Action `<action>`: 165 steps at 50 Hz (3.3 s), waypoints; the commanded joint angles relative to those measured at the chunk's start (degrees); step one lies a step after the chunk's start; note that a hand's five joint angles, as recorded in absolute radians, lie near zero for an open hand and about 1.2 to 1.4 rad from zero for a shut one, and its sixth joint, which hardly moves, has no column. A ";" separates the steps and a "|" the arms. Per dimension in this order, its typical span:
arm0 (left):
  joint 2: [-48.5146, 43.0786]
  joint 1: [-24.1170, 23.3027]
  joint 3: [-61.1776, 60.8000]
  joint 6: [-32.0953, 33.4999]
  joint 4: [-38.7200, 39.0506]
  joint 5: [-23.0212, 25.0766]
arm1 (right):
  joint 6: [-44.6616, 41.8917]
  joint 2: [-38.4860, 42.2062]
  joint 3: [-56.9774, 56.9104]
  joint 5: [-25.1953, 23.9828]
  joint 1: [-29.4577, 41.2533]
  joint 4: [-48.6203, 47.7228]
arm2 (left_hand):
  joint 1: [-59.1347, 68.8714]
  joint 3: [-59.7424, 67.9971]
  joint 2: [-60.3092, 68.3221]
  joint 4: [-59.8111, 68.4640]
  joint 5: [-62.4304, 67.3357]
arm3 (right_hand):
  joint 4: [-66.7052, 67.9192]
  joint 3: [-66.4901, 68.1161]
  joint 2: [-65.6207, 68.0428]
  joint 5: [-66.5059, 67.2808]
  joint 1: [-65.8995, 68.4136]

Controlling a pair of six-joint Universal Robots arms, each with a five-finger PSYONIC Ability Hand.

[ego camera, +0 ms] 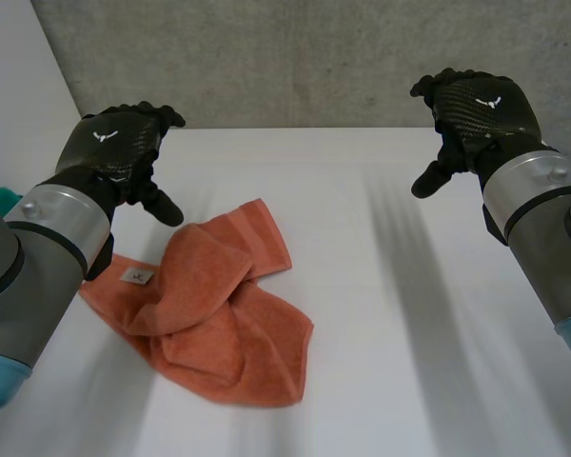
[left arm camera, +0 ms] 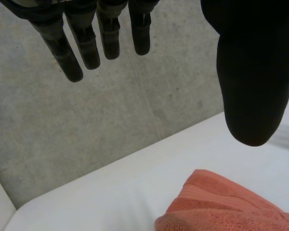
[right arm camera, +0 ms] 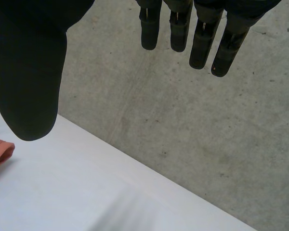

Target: Fold the laundry.

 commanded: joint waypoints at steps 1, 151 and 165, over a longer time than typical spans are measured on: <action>-0.08 -0.06 0.10 0.20 0.03 -0.12 | -0.17 0.22 -0.41 0.05 -0.03 -0.12 | -5.91 -5.79 -5.95 -5.85 -5.75 | -5.73 -5.91 -5.17 -5.25 -2.34; -28.74 1.26 20.58 31.13 -2.61 20.72 | -15.71 12.97 -3.83 -19.11 -3.54 10.16 | 64.09 64.21 64.05 64.15 64.25 | -4.80 -4.97 -4.23 -4.31 -1.41; -6.86 0.82 4.50 37.55 -3.31 17.99 | -43.58 25.00 -17.01 -35.01 -4.51 10.08 | 64.09 64.21 64.05 64.15 64.25 | -5.73 -5.91 -5.17 -5.25 -2.34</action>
